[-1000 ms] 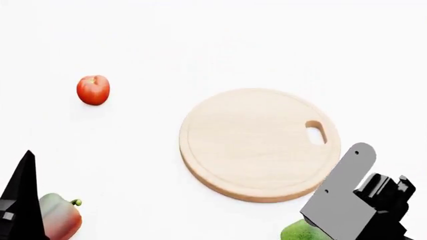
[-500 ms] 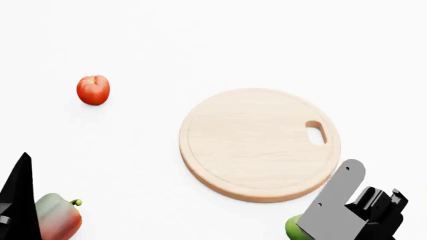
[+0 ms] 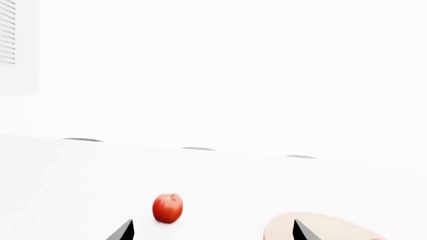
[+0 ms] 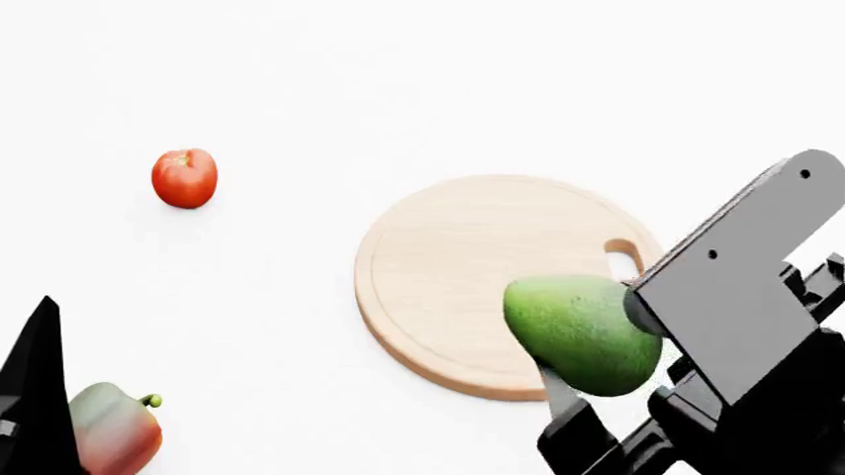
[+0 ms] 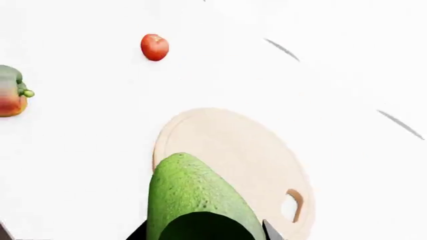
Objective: Place the avocado, onion, tomato and bell pepper on the cutting board.
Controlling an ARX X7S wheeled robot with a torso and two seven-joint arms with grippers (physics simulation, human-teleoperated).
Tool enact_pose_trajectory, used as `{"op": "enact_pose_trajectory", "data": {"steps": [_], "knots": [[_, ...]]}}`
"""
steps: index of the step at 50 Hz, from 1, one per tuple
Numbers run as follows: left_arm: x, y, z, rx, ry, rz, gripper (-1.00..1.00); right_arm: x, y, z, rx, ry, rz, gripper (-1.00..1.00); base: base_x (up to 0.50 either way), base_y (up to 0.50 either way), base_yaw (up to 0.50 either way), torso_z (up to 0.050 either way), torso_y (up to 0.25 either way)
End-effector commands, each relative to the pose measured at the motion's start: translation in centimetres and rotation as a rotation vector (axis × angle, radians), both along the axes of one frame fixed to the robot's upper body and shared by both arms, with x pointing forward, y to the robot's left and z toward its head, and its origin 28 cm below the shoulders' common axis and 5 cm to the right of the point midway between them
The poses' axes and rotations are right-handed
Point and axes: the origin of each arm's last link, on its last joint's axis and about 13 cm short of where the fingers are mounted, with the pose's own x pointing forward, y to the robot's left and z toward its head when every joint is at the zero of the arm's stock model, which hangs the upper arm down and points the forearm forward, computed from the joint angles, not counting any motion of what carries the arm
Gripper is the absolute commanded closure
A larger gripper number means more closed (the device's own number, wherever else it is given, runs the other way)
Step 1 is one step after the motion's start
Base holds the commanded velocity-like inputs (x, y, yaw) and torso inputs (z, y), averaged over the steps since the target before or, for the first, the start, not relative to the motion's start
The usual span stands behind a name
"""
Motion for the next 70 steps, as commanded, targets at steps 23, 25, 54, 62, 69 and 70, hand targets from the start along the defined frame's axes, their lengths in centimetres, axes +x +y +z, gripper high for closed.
{"op": "enact_pose_trajectory", "data": {"steps": [23,25,54,62,69,70], "knots": [[2.8,1.1,-0.3,-0.018,-0.046,0.013,-1.0,13.3,2.9,4.7,0.159,-0.108,-0.305,1.0,0.0,0.0,0.0,0.0,0.0],[2.7,1.0,-0.3,-0.019,-0.047,0.014,-1.0,14.5,3.0,4.1,0.166,-0.087,-0.318,1.0,0.0,0.0,0.0,0.0,0.0],[1.6,1.0,-0.5,-0.025,-0.033,0.022,-1.0,17.2,2.0,-7.0,0.257,0.098,-0.475,1.0,0.0,0.0,0.0,0.0,0.0],[1.7,1.1,-0.7,-0.026,-0.027,0.024,-1.0,16.8,1.9,-8.6,0.279,0.129,-0.493,1.0,0.0,0.0,0.0,0.0,0.0],[1.6,1.1,-0.7,-0.026,-0.026,0.025,-1.0,16.8,2.1,-9.4,0.281,0.144,-0.492,1.0,0.0,0.0,0.0,0.0,0.0],[1.6,1.1,-0.7,-0.027,-0.026,0.025,-1.0,16.7,2.1,-9.4,0.282,0.145,-0.492,1.0,0.0,0.0,0.0,0.0,0.0]]}}
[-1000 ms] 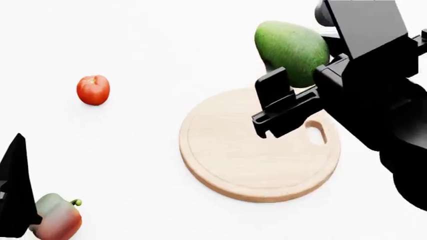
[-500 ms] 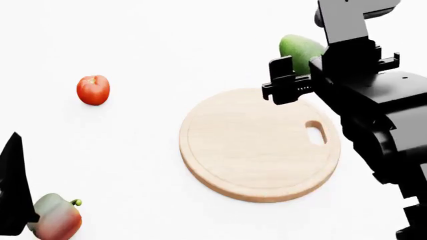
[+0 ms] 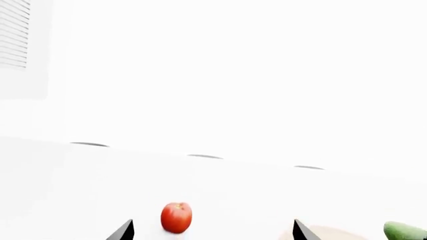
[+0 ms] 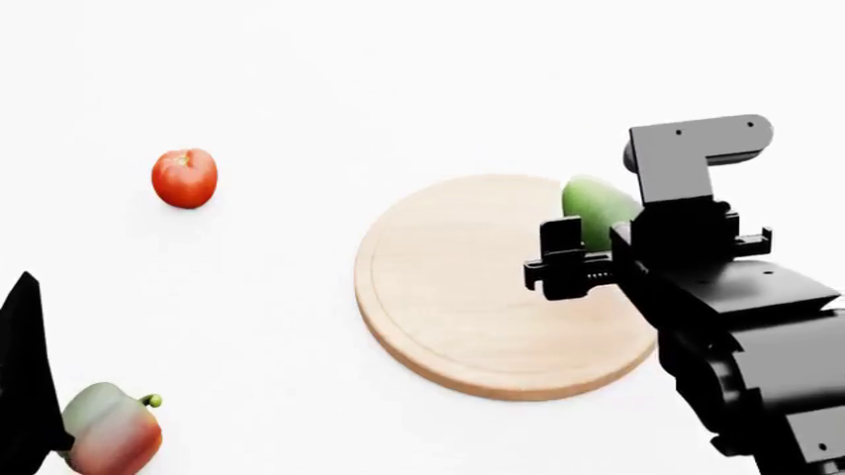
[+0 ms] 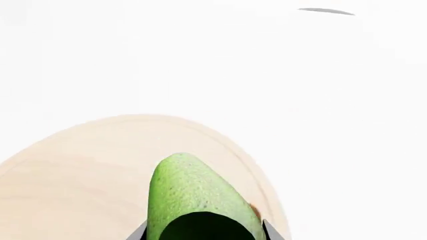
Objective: Place the avocado, onion, tomato and bell pepper on the cutting board.
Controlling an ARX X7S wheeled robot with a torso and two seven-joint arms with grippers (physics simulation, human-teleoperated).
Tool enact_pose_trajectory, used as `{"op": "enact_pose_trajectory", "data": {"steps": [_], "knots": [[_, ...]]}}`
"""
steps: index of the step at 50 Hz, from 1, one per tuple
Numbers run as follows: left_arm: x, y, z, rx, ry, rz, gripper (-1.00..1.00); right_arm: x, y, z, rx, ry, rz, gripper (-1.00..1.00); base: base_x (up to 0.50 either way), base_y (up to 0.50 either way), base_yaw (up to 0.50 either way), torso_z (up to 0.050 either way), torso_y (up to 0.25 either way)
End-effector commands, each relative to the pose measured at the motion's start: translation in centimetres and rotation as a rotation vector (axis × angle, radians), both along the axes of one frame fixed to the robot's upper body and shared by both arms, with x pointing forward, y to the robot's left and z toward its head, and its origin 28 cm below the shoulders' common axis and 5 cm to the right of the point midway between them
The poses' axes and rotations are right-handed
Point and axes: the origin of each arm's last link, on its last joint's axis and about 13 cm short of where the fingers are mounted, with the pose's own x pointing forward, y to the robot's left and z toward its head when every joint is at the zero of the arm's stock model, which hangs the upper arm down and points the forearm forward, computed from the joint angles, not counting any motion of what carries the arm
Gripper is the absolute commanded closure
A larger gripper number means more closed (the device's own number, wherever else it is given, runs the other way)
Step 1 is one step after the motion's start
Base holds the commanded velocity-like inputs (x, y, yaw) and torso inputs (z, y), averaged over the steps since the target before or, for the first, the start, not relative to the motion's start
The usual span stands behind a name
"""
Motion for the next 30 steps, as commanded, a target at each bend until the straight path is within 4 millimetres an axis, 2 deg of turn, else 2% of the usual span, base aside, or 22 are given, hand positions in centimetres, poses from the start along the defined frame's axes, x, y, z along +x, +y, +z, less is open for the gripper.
{"op": "enact_pose_trajectory", "data": {"steps": [1,4,5,9,17,23,30], "knots": [[-0.1,0.1,-0.1,-0.002,0.004,0.001,-1.0,-0.3,0.0,-1.4,0.0,0.014,0.0,1.0,0.0,0.0,0.0,0.0,0.0],[-0.1,0.1,-0.1,-0.002,0.005,0.001,-1.0,-0.3,-0.1,-1.6,0.002,0.017,-0.001,1.0,0.0,0.0,0.0,0.0,0.0],[-0.1,0.1,-0.1,-0.004,0.005,0.001,-1.0,-0.3,-0.1,-1.6,0.0,0.017,-0.003,-1.0,0.0,0.0,0.0,0.0,0.0],[-0.2,0.0,-0.2,-0.004,0.007,0.002,-1.0,-0.3,-0.2,-1.4,0.002,0.012,-0.01,-1.0,0.0,0.0,0.0,0.0,0.0],[-0.2,0.0,-0.3,-0.005,0.009,0.003,-1.0,-0.8,-0.2,0.9,0.018,-0.057,-0.001,-1.0,0.0,0.0,0.0,0.0,0.0],[-0.3,-0.1,-0.3,-0.003,0.01,0.001,-1.0,-2.6,0.0,5.8,0.028,-0.213,0.02,-1.0,0.0,0.0,0.0,0.0,0.0],[-0.3,0.0,-0.4,0.004,0.017,-0.002,-1.0,-7.7,0.5,13.2,0.016,-0.471,0.025,-1.0,0.0,0.0,0.0,0.0,0.0]]}}
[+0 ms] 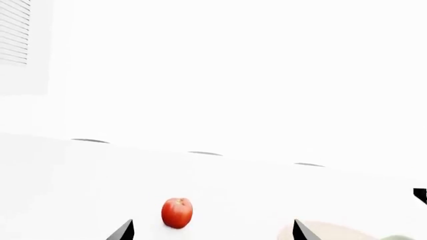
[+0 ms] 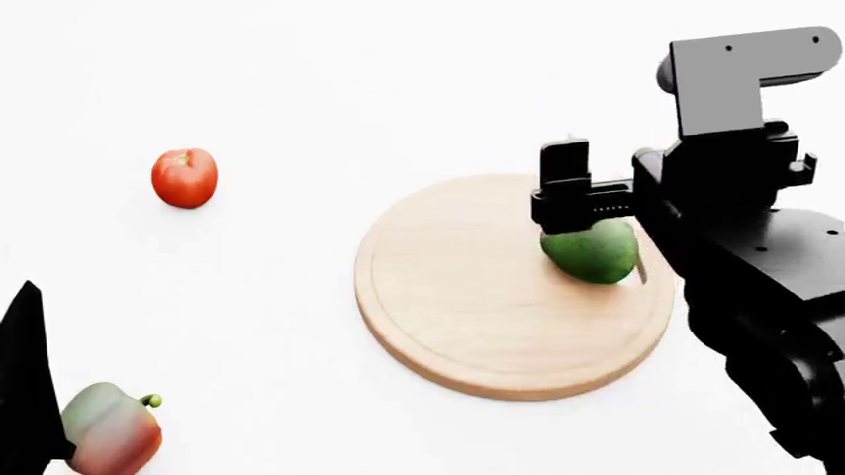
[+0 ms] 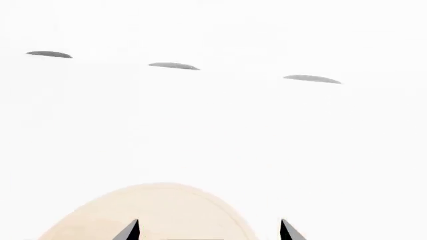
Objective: Place the avocado, onion, tomato and bell pepper on the cutting board.
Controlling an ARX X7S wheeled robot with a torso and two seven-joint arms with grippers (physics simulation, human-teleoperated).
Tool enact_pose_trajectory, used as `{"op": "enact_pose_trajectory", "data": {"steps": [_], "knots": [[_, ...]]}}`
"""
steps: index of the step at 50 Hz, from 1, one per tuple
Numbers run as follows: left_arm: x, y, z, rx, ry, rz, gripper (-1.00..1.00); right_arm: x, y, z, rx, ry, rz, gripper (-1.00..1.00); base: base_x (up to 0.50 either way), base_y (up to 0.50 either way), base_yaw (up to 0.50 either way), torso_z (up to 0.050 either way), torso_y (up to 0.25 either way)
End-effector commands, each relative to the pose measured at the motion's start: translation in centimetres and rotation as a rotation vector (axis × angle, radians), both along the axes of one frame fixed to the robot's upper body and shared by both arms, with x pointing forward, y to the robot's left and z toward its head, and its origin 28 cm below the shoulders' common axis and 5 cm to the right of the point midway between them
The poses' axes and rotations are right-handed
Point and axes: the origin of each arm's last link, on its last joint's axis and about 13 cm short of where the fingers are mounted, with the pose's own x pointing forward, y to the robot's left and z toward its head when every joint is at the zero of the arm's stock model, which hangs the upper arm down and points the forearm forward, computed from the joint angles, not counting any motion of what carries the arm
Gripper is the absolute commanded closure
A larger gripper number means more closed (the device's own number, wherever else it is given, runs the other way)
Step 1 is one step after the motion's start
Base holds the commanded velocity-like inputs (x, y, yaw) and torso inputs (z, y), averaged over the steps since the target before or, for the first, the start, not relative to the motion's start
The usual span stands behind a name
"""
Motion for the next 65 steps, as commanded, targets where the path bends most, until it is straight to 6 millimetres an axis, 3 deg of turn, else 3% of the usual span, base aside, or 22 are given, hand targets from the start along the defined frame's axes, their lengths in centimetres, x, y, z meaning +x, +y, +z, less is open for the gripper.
{"op": "enact_pose_trajectory", "data": {"steps": [1,4,10,17,22,30,43,47,56,65], "knots": [[-0.1,0.0,-0.1,0.007,0.011,-0.009,-1.0,-6.2,0.4,8.6,-0.008,-0.319,-0.015,-1.0,0.0,0.0,0.0,0.0,0.0],[-0.2,0.1,0.1,0.015,0.034,-0.025,-1.0,-8.8,0.3,10.0,-0.004,-0.398,-0.092,-1.0,0.0,0.0,0.0,0.0,0.0],[-0.8,0.5,1.5,0.06,0.091,-0.068,-1.0,-14.1,1.2,9.3,-0.041,-0.479,-0.102,-1.0,0.0,0.0,0.0,0.0,0.0],[-2.7,1.3,3.9,-0.039,0.309,-0.151,-1.0,-16.5,2.1,7.4,-0.025,-0.473,-0.083,-1.0,0.0,0.0,0.0,0.0,0.0],[-4.1,1.8,5.2,-0.016,0.358,-0.137,-1.0,-16.6,2.4,6.2,-0.007,-0.451,-0.081,-1.0,0.0,0.0,0.0,0.0,0.0],[-5.9,1.6,5.0,0.033,0.505,-0.176,-1.0,-16.7,2.6,5.6,0.007,-0.437,-0.082,-1.0,0.0,0.0,0.0,0.0,0.0],[-7.6,0.8,2.9,0.063,0.661,-0.2,-1.0,-16.8,2.4,5.3,0.015,-0.434,-0.068,-1.0,0.0,0.0,0.0,0.0,0.0],[-7.2,0.8,2.5,0.074,0.666,-0.188,-1.0,-16.8,2.5,5.2,0.019,-0.432,-0.061,-1.0,0.0,0.0,0.0,0.0,0.0],[-4.3,1.8,1.1,0.042,0.681,-0.082,-1.0,-16.4,2.4,4.7,0.021,-0.421,-0.074,-1.0,0.0,0.0,0.0,0.0,0.0],[-2.5,1.5,0.7,0.073,0.667,-0.097,-1.0,-16.4,2.4,4.2,0.029,-0.41,-0.088,-1.0,0.0,0.0,0.0,0.0,0.0]]}}
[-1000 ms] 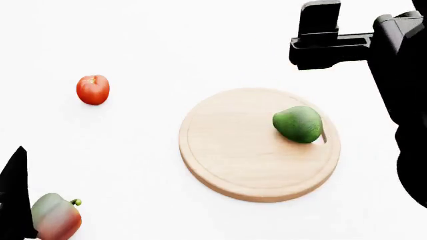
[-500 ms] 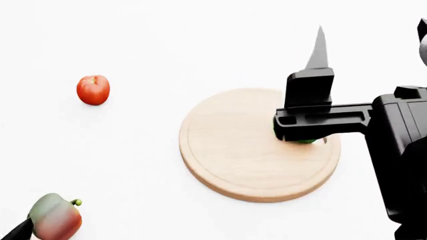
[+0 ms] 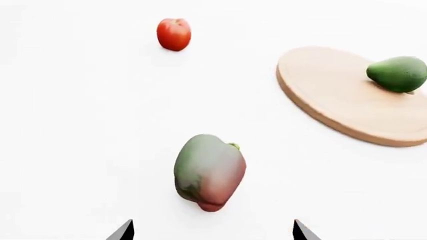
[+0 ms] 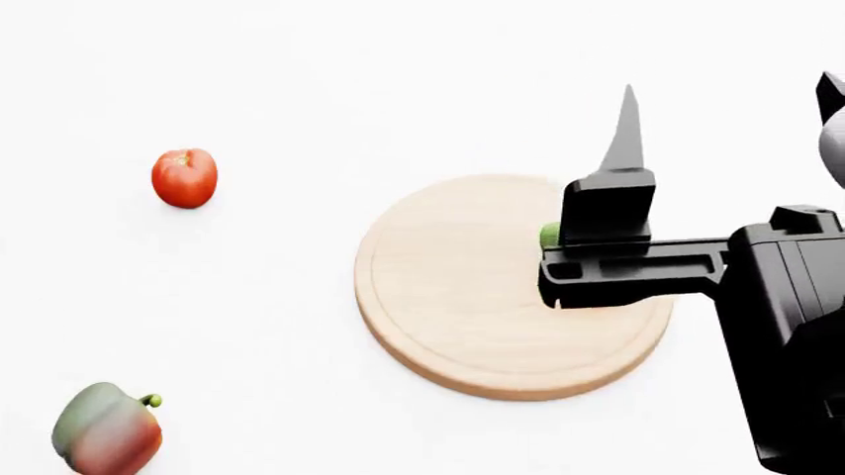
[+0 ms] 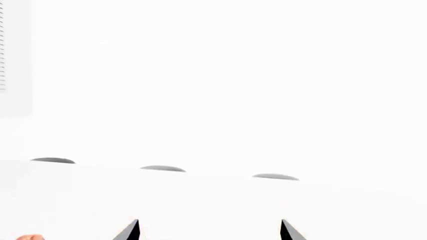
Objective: Place the avocado, onion, tomato and bell pepper on the cutting board.
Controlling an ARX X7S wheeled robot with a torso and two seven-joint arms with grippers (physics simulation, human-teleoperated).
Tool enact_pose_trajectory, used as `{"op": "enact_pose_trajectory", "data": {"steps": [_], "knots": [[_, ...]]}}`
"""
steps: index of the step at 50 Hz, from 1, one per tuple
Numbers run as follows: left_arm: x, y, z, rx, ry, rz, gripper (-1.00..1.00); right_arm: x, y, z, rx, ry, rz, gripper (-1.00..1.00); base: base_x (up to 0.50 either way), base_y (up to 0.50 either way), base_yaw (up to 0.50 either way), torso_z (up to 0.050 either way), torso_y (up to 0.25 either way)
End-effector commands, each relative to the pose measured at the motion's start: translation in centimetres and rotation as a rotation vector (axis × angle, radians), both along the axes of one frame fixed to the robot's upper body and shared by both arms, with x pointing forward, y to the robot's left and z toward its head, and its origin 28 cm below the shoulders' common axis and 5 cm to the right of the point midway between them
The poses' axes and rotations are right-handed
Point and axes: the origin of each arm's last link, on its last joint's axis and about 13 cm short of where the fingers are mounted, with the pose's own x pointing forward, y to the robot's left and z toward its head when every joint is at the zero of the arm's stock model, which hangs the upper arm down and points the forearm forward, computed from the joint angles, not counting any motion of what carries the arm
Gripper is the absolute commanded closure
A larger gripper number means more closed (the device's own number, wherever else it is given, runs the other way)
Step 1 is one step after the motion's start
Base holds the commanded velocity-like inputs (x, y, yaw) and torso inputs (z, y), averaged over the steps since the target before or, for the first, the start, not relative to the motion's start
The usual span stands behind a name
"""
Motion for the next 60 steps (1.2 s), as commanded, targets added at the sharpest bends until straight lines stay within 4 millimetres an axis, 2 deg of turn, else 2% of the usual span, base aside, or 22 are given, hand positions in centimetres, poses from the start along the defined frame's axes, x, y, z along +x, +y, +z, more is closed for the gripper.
{"op": "enact_pose_trajectory", "data": {"steps": [1,13,17,46,60], "knots": [[2.0,-0.1,-0.9,0.027,0.01,-0.002,-1.0,0.1,0.1,-0.6,0.01,0.012,-0.009,-1.0,0.0,0.0,0.0,0.0,0.0],[3.2,-0.4,-0.5,0.034,-0.005,-0.018,-1.0,-0.1,0.3,-1.0,0.023,0.02,-0.007,-1.0,0.0,0.0,0.0,0.0,0.0],[4.0,-0.3,-1.0,0.04,0.004,-0.008,-1.0,-0.4,0.2,-1.1,0.027,0.023,-0.009,-1.0,0.0,0.0,0.0,0.0,0.0],[6.7,-0.6,-3.2,0.109,0.02,-0.029,-1.0,-2.0,0.3,-1.8,0.057,0.048,0.002,-1.0,0.0,0.0,0.0,0.0,0.0],[7.0,-0.7,-3.8,0.113,0.038,-0.034,-1.0,-2.4,0.4,-2.0,0.068,0.053,-0.001,-1.0,0.0,0.0,0.0,0.0,0.0]]}}
